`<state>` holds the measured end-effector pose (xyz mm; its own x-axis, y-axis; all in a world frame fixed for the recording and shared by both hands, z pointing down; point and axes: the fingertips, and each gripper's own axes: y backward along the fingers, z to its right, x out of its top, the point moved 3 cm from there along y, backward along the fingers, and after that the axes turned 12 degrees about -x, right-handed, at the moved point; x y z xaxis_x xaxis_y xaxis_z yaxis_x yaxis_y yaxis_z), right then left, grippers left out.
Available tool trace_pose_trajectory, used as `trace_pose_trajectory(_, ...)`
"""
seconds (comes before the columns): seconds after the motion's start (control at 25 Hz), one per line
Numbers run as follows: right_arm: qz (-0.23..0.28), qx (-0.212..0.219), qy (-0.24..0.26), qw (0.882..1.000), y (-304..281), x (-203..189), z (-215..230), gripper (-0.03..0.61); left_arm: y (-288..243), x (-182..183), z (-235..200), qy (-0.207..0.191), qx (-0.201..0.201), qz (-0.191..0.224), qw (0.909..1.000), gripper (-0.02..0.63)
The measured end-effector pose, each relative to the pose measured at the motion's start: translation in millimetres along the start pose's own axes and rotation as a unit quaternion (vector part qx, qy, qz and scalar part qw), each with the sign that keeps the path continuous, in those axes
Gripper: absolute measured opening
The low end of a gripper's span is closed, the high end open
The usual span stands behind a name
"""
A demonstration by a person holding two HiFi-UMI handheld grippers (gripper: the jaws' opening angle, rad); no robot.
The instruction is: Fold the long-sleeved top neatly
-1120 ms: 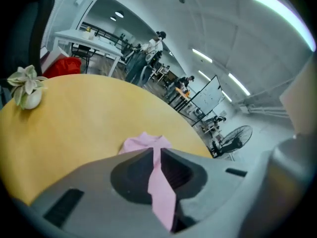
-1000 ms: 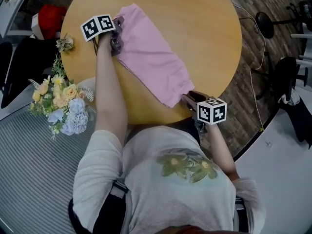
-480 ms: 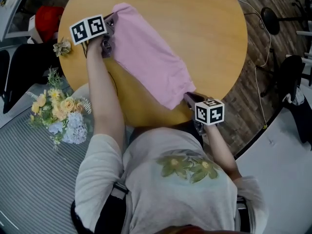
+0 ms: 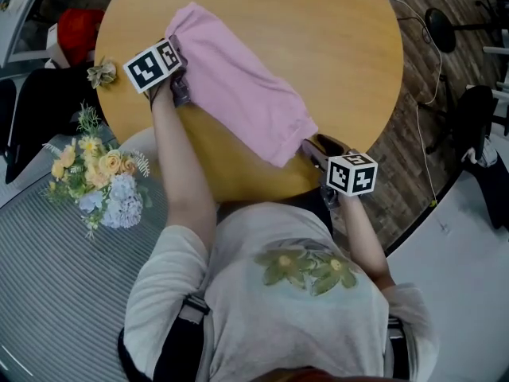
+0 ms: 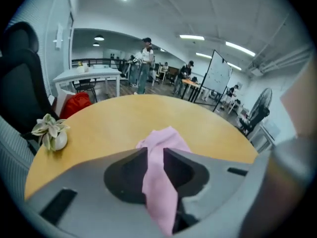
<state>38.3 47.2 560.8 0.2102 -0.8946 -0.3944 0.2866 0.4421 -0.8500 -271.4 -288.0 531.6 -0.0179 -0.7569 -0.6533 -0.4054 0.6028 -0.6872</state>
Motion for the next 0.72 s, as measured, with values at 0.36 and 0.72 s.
trace_pose_trajectory(0.36, 0.011, 0.075, 0.098, 0.992, -38, 33, 14, 0.187, 24, -117, 56, 0.014, -0.052, -0.078, 0.9955, 0.081)
trace_pose_trajectory(0.72, -0.112, 0.097, 0.01, 0.989, -12, -4, 17, 0.052, 15, -123, 51, -0.027, -0.088, -0.103, 0.9904, 0.081)
